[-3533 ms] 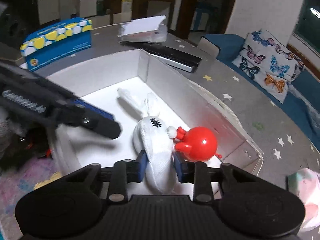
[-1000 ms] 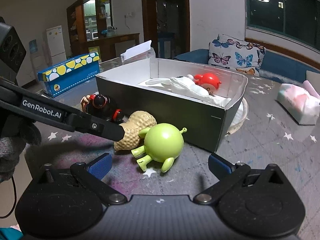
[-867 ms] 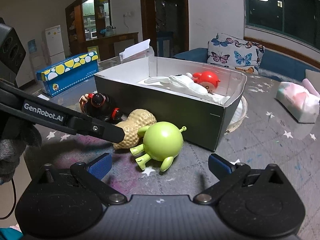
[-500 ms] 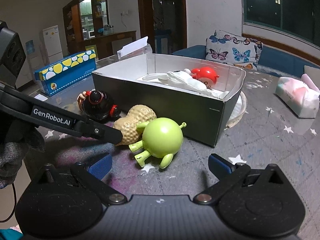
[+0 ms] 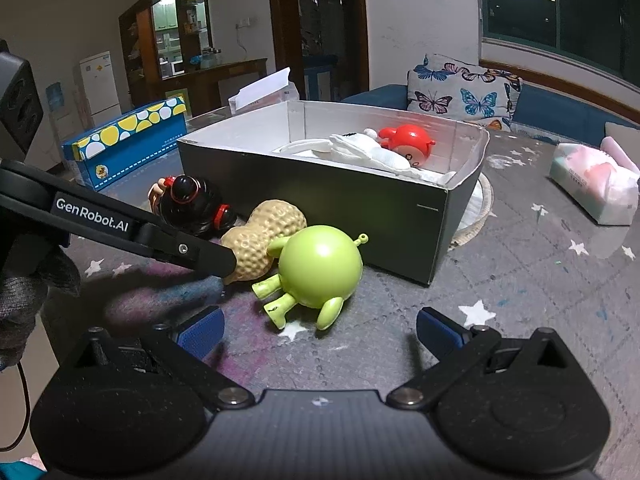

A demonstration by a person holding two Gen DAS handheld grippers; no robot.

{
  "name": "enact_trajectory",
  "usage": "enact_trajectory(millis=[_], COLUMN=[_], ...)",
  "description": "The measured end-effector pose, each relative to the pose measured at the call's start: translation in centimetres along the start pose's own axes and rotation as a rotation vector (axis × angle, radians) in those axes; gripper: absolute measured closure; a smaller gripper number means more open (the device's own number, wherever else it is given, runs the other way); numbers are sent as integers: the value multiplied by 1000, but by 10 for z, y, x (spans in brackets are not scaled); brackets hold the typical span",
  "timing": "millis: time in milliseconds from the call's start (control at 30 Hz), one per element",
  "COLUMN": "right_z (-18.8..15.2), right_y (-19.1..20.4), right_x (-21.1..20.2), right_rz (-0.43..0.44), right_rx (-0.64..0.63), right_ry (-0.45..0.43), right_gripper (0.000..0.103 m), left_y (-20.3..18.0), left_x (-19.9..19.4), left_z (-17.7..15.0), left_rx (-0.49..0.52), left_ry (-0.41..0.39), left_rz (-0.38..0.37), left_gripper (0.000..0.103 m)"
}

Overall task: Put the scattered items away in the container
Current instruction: 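Withdraw the left gripper and lower it toward the green alien toy, then close the left gripper on the green alien toy's head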

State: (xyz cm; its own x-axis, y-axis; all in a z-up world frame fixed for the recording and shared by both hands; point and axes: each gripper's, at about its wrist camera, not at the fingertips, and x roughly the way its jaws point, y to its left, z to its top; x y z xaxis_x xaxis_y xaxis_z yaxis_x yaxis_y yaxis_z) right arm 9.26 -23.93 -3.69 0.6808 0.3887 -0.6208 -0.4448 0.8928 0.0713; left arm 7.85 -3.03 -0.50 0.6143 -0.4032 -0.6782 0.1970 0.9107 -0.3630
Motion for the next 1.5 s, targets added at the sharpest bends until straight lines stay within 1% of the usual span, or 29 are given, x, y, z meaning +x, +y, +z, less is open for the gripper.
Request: enact_trajectory(millis=[133, 300, 567, 733, 800, 833, 900, 967, 1033, 1067, 1200, 1267, 1333, 1400, 1433, 1500], right_z=[0, 0, 3, 6, 7, 8, 9, 9, 10, 10, 9, 9, 8, 8, 8, 8], right_y=[1, 2, 2, 1, 2, 2, 3, 4, 5, 6, 6, 5, 4, 3, 2, 0], right_x=[1, 4, 8, 11, 12, 13, 14, 15, 15, 16, 17, 17, 16, 14, 13, 12], right_rz=[6, 18, 12, 12, 16, 21, 27, 28, 34, 36, 38, 49, 49, 52, 60, 71], right_rx=[-1, -2, 5, 8, 9, 9, 8, 2, -3, -6, -13, -10, -8, -2, 5, 14], right_ry=[-1, 3, -1, -6, -4, -1, 2, 1, 1, 1, 10, 16, 15, 13, 11, 12], right_gripper=[0, 0, 0, 1, 4, 8, 9, 12, 14, 18, 21, 27, 31, 37, 43, 47], left_y=[-3, -6, -23, -35, -36, -38, -39, -40, -39, -38, -36, -34, -33, -32, -32, -31], left_x=[-2, -7, -17, -7, -2, 0, 5, 9, 14, 16, 19, 19, 19, 19, 19, 19], left_z=[-1, -1, 7, 17, 20, 22, 24, 26, 27, 27, 26, 26, 26, 26, 26, 26], left_rx=[11, 13, 50, 74, 78, 81, 89, 90, 78, 68, 44, 25, 6, -4, -9, -22], left_ry=[0, -6, -44, -46, -46, -44, -39, -29, -7, 2, 7, 15, 18, 19, 19, 21], left_rz=[14, -4, -86, -101, -110, -112, -111, -121, -129, -130, -138, -154, -161, -162, -164, -171], left_gripper=[72, 72, 72, 72, 72, 72, 72, 72, 72, 71, 71, 71, 71, 71, 71, 71])
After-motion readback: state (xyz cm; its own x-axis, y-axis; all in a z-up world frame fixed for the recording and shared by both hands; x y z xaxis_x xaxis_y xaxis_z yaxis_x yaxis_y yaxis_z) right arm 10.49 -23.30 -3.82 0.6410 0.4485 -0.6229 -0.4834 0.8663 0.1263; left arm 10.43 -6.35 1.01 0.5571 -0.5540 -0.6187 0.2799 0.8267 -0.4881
